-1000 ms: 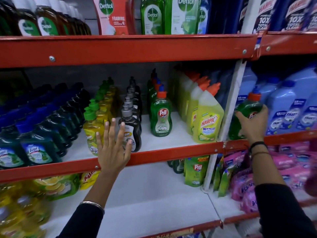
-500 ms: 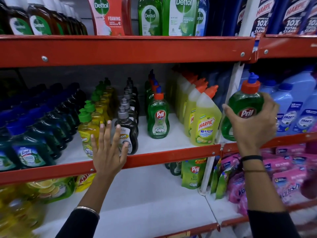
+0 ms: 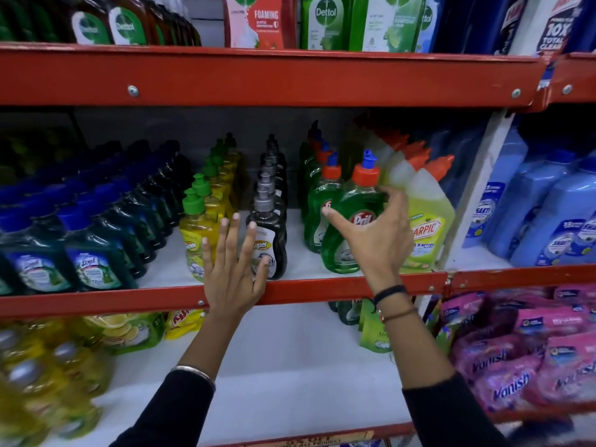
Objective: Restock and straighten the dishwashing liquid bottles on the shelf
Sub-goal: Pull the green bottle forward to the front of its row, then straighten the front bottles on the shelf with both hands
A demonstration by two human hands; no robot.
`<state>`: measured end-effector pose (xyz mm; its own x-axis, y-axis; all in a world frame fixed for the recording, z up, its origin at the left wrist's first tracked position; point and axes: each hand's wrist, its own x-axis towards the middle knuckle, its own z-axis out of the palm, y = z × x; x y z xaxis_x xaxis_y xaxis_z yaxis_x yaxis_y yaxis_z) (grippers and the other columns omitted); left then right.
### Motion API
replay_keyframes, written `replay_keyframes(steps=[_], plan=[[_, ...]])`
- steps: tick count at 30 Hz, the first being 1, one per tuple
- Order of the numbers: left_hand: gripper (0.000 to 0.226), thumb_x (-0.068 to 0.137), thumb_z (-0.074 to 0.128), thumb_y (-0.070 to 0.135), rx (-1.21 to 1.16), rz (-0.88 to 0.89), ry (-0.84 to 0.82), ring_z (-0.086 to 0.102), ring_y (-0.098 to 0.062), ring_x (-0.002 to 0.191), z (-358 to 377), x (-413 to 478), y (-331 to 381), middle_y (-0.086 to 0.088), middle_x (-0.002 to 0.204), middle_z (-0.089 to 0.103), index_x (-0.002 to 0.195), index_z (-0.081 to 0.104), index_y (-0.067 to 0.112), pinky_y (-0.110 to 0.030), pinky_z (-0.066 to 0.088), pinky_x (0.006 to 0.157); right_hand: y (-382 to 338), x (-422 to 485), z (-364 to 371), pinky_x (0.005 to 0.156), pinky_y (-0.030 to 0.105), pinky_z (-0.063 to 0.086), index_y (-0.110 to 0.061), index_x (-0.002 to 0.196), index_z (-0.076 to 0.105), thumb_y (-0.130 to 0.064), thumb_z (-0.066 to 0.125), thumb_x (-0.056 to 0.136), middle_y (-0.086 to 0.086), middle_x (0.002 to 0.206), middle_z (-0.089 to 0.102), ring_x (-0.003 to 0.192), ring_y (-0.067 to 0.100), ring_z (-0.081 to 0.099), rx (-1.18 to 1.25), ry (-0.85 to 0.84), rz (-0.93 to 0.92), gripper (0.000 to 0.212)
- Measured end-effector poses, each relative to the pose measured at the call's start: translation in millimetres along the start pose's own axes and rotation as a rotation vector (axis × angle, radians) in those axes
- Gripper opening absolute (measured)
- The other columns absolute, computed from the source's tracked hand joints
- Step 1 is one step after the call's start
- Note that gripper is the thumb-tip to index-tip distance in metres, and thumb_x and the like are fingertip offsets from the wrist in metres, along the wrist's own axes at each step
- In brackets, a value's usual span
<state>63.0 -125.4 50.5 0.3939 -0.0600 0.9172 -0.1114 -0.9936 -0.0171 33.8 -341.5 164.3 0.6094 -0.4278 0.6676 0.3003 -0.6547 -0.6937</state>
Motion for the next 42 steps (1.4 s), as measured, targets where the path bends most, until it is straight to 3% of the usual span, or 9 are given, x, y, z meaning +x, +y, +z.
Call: replay_keyframes(steps=[13, 18, 20, 24, 26, 29, 32, 36, 42], plan=[[0.056, 0.098, 0.035, 0.036, -0.145, 0.023, 0.050, 0.007, -0.017, 0.150, -4, -1, -2, -0.004, 0.156, 0.019, 0.150, 0.020, 0.021, -0.040, 0.004, 0.122, 13, -15, 40, 0.076, 0.039, 0.053, -0.017, 0.125, 0.043, -0.075, 0.066, 0.055, 0.006, 0.126, 0.056, 0.107, 0.024, 0.059, -0.070, -0.142, 0.052, 0.094], [0.046, 0.098, 0.036, 0.022, -0.680, -0.051, 0.058, 0.020, -0.017, 0.147, -29, 1, 30, -0.010, 0.150, 0.032, 0.142, 0.034, 0.006, -0.040, 0.020, 0.119, 36, -26, 20, 0.102, 0.038, 0.042, -0.019, 0.130, 0.045, -0.066, 0.041, 0.079, 0.004, 0.133, 0.054, 0.120, 0.016, 0.051, 0.520, -0.271, 0.351, 0.070], [0.046, 0.098, 0.036, 0.022, -0.903, -0.061, -0.060, 0.026, -0.016, 0.144, -41, 2, 56, -0.009, 0.150, 0.035, 0.142, 0.036, 0.007, -0.034, 0.023, 0.118, 45, -30, 13, 0.110, 0.042, 0.034, -0.019, 0.134, 0.044, -0.075, 0.029, 0.075, 0.005, 0.140, 0.049, 0.125, 0.017, 0.047, 0.636, -0.338, 0.439, 0.082], [0.056, 0.098, 0.028, 0.045, -1.209, -0.450, -0.351, 0.018, 0.007, 0.140, -52, 14, 104, 0.011, 0.151, 0.022, 0.148, 0.024, 0.021, -0.018, 0.017, 0.117, 47, -34, 8, 0.109, 0.036, 0.028, -0.024, 0.140, 0.037, -0.098, 0.023, 0.048, 0.003, 0.148, 0.040, 0.134, 0.017, 0.038, 0.670, -0.510, 0.442, 0.119], [0.072, 0.089, 0.021, 0.065, -1.263, -0.707, -0.441, 0.017, 0.010, 0.136, -51, 25, 114, 0.016, 0.150, 0.015, 0.151, 0.015, 0.027, -0.023, 0.016, 0.119, 45, -33, 8, 0.108, 0.037, 0.025, -0.027, 0.142, 0.032, -0.100, 0.021, 0.044, 0.004, 0.152, 0.033, 0.137, 0.017, 0.032, 0.678, -0.549, 0.436, 0.123], [0.089, 0.076, 0.015, 0.082, -1.361, -0.865, -0.500, 0.013, -0.002, 0.143, -44, 34, 117, 0.010, 0.160, 0.010, 0.151, 0.011, 0.035, -0.041, 0.013, 0.123, 42, -31, 5, 0.108, 0.037, 0.025, -0.026, 0.143, 0.031, -0.101, 0.020, 0.039, 0.007, 0.153, 0.031, 0.136, 0.016, 0.031, 0.702, -0.563, 0.460, 0.129], [0.098, 0.062, 0.017, 0.096, -1.452, -0.898, -0.558, 0.018, -0.011, 0.146, -36, 35, 115, 0.008, 0.160, 0.019, 0.146, 0.024, 0.046, -0.051, 0.013, 0.122, 41, -31, 5, 0.112, 0.041, 0.023, -0.023, 0.142, 0.033, -0.102, 0.021, 0.036, 0.008, 0.153, 0.031, 0.139, 0.021, 0.029, 0.709, -0.562, 0.472, 0.133], [0.068, 0.053, 0.018, 0.103, -1.480, -0.840, -0.542, 0.019, -0.013, 0.146, -34, 34, 112, 0.008, 0.159, 0.024, 0.110, 0.041, 0.075, -0.054, 0.014, 0.121, 40, -32, 5, 0.109, 0.039, 0.025, -0.022, 0.140, 0.036, -0.102, 0.021, 0.034, 0.007, 0.152, 0.034, 0.133, 0.016, 0.033, 0.726, -0.546, 0.464, 0.134], [0.082, 0.045, 0.020, 0.106, -1.525, -0.841, -0.558, 0.020, -0.016, 0.147, -39, 40, 113, 0.006, 0.158, 0.026, 0.116, 0.037, 0.069, -0.054, 0.015, 0.120, 41, -35, 5, 0.108, 0.038, 0.028, -0.026, 0.139, 0.039, -0.102, 0.019, 0.038, 0.007, 0.149, 0.038, 0.125, 0.012, 0.038, 0.703, -0.543, 0.419, 0.127]])
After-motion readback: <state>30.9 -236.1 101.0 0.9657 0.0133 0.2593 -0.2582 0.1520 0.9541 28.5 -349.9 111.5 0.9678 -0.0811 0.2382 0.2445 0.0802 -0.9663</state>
